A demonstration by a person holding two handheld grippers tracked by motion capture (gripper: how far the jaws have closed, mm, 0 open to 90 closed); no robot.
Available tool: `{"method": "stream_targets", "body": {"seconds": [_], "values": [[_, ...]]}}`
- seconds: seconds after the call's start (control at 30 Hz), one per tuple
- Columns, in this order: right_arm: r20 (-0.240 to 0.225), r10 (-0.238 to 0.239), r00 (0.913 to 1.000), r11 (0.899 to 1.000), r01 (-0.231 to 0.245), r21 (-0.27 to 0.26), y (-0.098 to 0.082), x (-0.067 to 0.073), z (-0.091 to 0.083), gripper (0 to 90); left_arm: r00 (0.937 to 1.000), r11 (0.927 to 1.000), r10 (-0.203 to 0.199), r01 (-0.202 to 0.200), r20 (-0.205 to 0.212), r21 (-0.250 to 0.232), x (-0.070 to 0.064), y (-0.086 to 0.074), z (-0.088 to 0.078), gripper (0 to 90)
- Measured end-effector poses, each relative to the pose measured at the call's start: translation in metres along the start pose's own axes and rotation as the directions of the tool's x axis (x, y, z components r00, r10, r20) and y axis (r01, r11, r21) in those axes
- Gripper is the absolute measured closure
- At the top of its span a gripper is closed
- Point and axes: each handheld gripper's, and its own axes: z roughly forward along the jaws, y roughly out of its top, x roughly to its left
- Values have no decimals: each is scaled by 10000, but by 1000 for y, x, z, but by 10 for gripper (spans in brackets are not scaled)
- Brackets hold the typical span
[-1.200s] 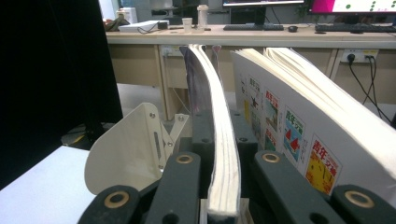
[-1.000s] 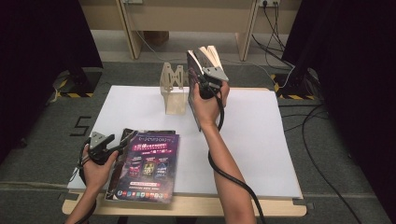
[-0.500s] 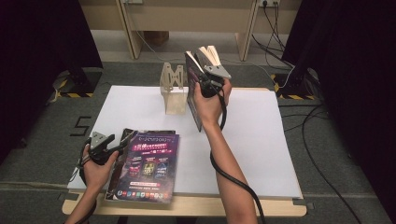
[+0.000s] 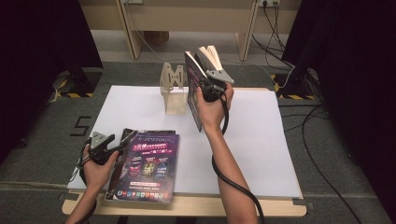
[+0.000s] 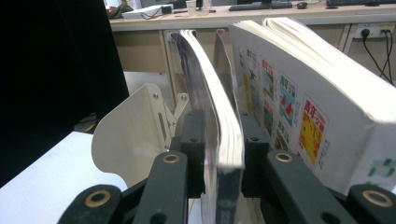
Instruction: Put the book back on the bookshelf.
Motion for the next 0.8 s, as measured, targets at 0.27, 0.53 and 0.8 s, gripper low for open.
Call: {"method": "stream_targets", "body": {"seconds": [0.27, 0.53, 0.8], "values": [[14, -44, 10000, 9996, 44, 267, 1, -2, 0, 790, 10000, 10000, 26, -26, -12, 13, 0, 0, 0, 373], [98, -97, 9999, 9985, 91, 540, 3, 1, 3, 826, 10000, 10000, -8, 8, 2, 20, 0, 0, 0, 373], [145, -108, 9998, 9969, 96, 783, 6, 1, 4, 845, 10000, 10000, 15, -15, -1, -3, 0, 0, 0, 373]]}}
